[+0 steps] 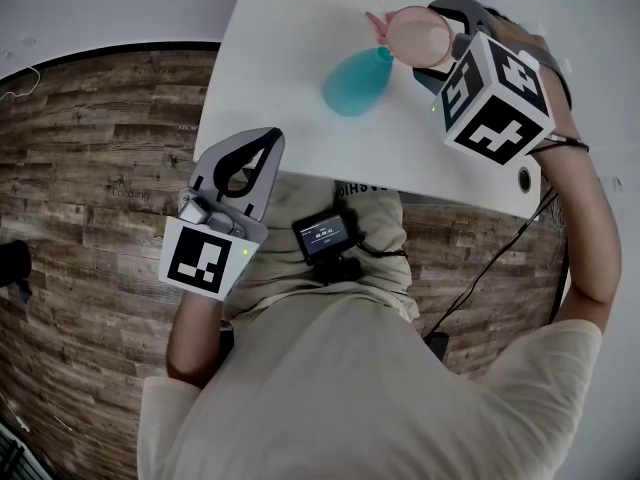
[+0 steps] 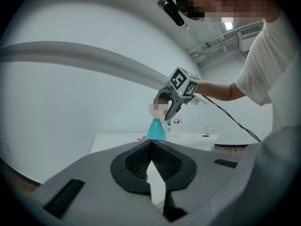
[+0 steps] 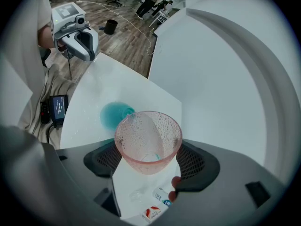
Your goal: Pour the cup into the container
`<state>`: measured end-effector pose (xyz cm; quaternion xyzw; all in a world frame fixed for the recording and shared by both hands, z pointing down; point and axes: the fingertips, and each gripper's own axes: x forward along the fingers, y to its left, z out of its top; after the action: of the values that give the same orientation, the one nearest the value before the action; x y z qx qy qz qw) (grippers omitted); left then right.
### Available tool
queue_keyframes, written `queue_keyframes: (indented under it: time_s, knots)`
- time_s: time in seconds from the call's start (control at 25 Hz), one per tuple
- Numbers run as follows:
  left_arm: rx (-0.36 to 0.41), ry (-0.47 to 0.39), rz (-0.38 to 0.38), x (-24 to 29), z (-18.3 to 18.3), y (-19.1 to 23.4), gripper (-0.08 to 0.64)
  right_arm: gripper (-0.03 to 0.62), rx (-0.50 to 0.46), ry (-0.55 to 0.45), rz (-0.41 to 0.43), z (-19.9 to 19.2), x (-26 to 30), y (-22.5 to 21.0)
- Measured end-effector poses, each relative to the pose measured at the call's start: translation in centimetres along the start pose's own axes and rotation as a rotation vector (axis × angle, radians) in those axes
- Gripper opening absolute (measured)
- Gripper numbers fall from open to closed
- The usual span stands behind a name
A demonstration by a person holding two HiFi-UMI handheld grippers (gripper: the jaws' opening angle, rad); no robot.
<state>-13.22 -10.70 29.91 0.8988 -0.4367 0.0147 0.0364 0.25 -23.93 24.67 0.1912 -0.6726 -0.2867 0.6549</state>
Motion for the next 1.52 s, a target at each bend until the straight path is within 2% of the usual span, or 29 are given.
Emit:
queue_keyframes:
  time_s: [1.52]
  knots:
    - [-0.004, 0.004, 0.005, -0.3, -0.3, 0.2, 0.011, 0.370, -0.075, 0.054, -0.097, -0.4, 0.1, -1.1]
